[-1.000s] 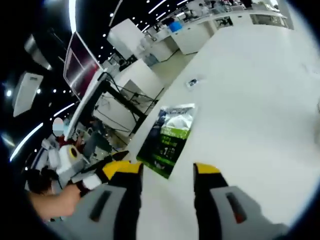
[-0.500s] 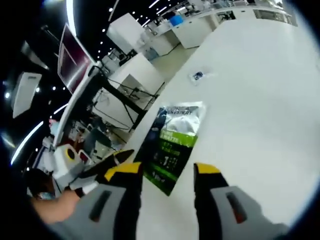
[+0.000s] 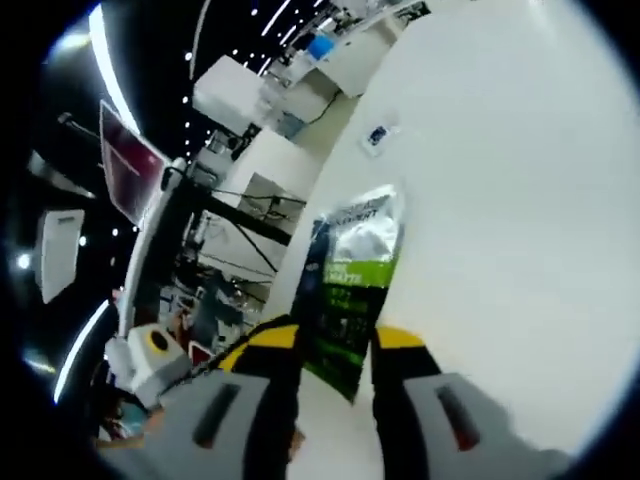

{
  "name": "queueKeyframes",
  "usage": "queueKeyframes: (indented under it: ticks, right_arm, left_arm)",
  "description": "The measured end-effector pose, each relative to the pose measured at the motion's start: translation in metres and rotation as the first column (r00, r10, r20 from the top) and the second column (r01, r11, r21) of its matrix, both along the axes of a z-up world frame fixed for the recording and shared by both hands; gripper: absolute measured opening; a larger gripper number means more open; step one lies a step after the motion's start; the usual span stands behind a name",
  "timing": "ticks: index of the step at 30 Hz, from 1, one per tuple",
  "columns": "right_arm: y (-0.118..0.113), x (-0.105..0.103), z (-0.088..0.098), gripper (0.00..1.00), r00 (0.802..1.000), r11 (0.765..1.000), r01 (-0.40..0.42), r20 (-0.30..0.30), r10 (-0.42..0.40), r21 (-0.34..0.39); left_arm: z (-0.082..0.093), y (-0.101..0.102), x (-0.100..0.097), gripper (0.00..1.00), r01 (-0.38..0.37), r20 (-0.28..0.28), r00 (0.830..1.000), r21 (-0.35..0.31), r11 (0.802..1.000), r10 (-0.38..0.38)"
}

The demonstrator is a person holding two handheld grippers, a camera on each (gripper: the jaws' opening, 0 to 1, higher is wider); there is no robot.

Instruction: Arrange the skincare products in the storage area until every visible bottle or jar stands upright without overlapping.

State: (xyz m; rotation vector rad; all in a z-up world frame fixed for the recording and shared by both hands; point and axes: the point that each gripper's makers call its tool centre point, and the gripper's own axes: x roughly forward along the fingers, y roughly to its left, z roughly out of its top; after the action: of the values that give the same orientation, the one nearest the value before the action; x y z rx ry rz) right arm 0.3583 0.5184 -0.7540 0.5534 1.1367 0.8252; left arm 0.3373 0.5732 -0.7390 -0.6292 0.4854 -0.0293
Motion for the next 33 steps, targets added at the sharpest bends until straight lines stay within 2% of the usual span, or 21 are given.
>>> queueKeyframes:
  ticks: [3, 4, 5, 6, 7, 8, 12, 16, 19, 22, 24, 27, 29, 30, 32, 33]
  right_arm:
    - [-0.003, 0.002, -0.003, 0.17, 1.000, 1.000, 0.020, -0.006, -0.020, -0.002]
    - [-0.004, 0.002, -0.003, 0.14, 1.000, 1.000, 0.024, -0.006, -0.024, -0.012]
    - [-0.011, -0.006, -0.011, 0.07, 1.000, 0.997, -0.013, -0.027, 0.011, -0.073]
    - [-0.013, -0.011, -0.013, 0.04, 0.998, 0.995, -0.050, -0.028, 0.048, -0.089]
    - [-0.011, -0.015, -0.011, 0.03, 0.997, 0.997, -0.039, -0.072, 0.034, -0.073]
    - [-0.013, -0.014, -0.011, 0.03, 0.998, 0.997, -0.039, -0.058, 0.035, -0.068]
    - [-0.015, -0.017, 0.011, 0.02, 0.998, 0.997, -0.056, -0.001, 0.057, 0.052]
    - [-0.028, -0.026, 0.033, 0.01, 0.996, 0.992, -0.081, 0.040, 0.078, 0.100]
    - [-0.039, -0.035, 0.049, 0.01, 0.994, 0.986, -0.104, 0.054, 0.098, 0.131]
    - [-0.047, -0.047, 0.062, 0.01, 0.984, 0.977, -0.159, 0.098, 0.146, 0.143]
    - [-0.055, -0.057, 0.081, 0.01, 0.971, 0.966, -0.200, 0.166, 0.174, 0.162]
    - [-0.063, -0.065, 0.101, 0.01, 0.962, 0.957, -0.219, 0.204, 0.179, 0.191]
    - [-0.070, -0.070, 0.115, 0.01, 0.958, 0.951, -0.227, 0.226, 0.179, 0.210]
    - [-0.072, -0.072, 0.122, 0.01, 0.957, 0.947, -0.227, 0.234, 0.173, 0.227]
    - [-0.078, -0.076, 0.139, 0.01, 0.954, 0.940, -0.225, 0.253, 0.159, 0.258]
    - [-0.081, -0.080, 0.148, 0.01, 0.952, 0.934, -0.228, 0.266, 0.153, 0.276]
  left_arm:
    - [0.000, -0.004, -0.005, 0.40, 0.018, 0.004, 1.000, 0.009, 1.000, -0.018]
    - [0.000, -0.007, -0.007, 0.40, 0.019, 0.001, 1.000, -0.013, 1.000, -0.019]
    - [0.001, -0.006, -0.008, 0.40, 0.012, 0.006, 1.000, -0.021, 1.000, -0.011]
    - [0.001, -0.005, -0.008, 0.39, 0.007, 0.007, 1.000, -0.028, 1.000, -0.007]
    - [-0.001, -0.012, -0.013, 0.38, 0.020, -0.024, 0.999, -0.074, 0.997, -0.022]
    - [0.000, -0.008, -0.010, 0.38, 0.015, -0.004, 1.000, -0.053, 0.998, -0.015]
    - [0.001, -0.012, -0.015, 0.39, 0.020, -0.025, 0.999, -0.072, 0.997, -0.022]
    - [0.003, -0.030, -0.024, 0.39, 0.035, -0.026, 0.999, -0.127, 0.991, -0.039]
    - [0.011, -0.044, -0.027, 0.42, 0.035, -0.001, 0.999, -0.171, 0.985, -0.036]
    - [0.022, -0.053, -0.030, 0.44, 0.018, 0.021, 1.000, -0.236, 0.972, -0.013]
    - [0.037, -0.059, -0.031, 0.44, -0.001, 0.044, 0.999, -0.329, 0.944, 0.017]
    - [0.056, -0.067, -0.034, 0.45, -0.007, 0.075, 0.996, -0.431, 0.902, 0.044]
    - [0.065, -0.079, -0.039, 0.48, 0.013, 0.081, 0.996, -0.485, 0.874, 0.029]
    - [0.066, -0.080, -0.040, 0.49, 0.017, 0.080, 0.996, -0.489, 0.872, 0.026]
    - [0.079, -0.085, -0.042, 0.51, 0.027, 0.119, 0.992, -0.536, 0.844, 0.044]
    - [0.087, -0.090, -0.045, 0.51, 0.036, 0.126, 0.991, -0.581, 0.813, 0.047]
